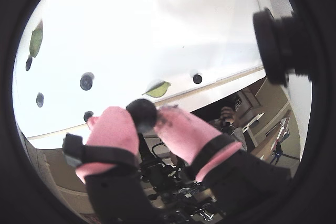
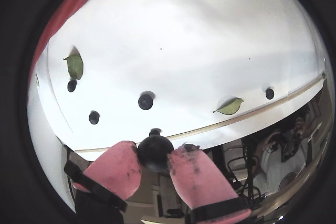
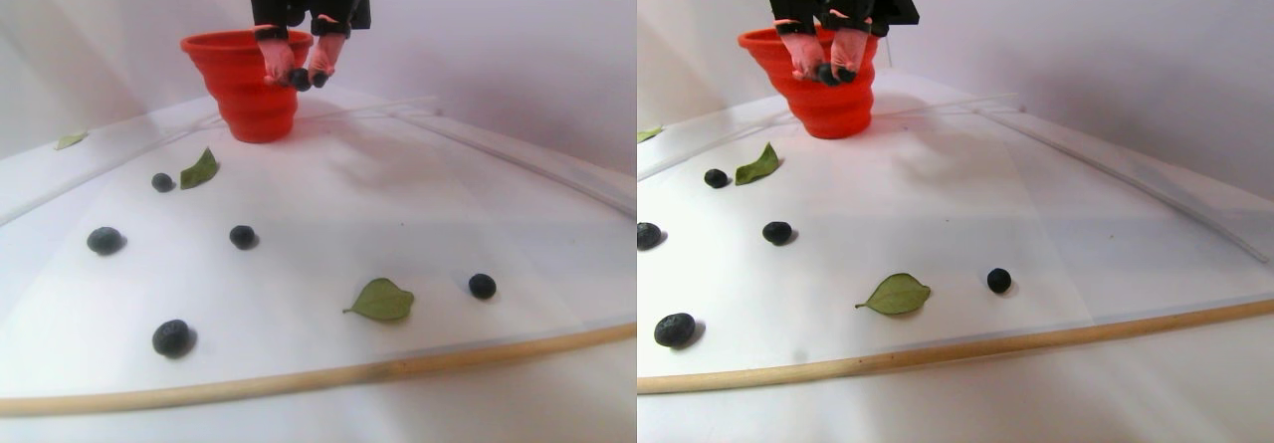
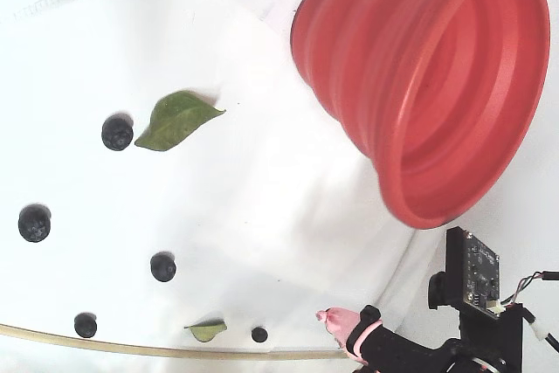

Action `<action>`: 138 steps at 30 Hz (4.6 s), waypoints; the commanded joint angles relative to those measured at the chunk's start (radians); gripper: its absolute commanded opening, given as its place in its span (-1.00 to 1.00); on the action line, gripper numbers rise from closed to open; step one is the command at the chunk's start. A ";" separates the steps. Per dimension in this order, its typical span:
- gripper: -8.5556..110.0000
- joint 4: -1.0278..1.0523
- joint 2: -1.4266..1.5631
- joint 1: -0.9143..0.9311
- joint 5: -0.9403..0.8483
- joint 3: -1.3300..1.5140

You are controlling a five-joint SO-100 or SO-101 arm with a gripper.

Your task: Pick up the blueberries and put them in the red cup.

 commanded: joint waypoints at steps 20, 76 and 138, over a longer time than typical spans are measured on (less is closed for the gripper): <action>-0.68 0.103 0.163 -0.051 -0.028 -0.155; -0.58 -0.233 0.152 -0.114 -0.074 -0.193; -0.63 0.071 0.216 0.469 -0.469 0.103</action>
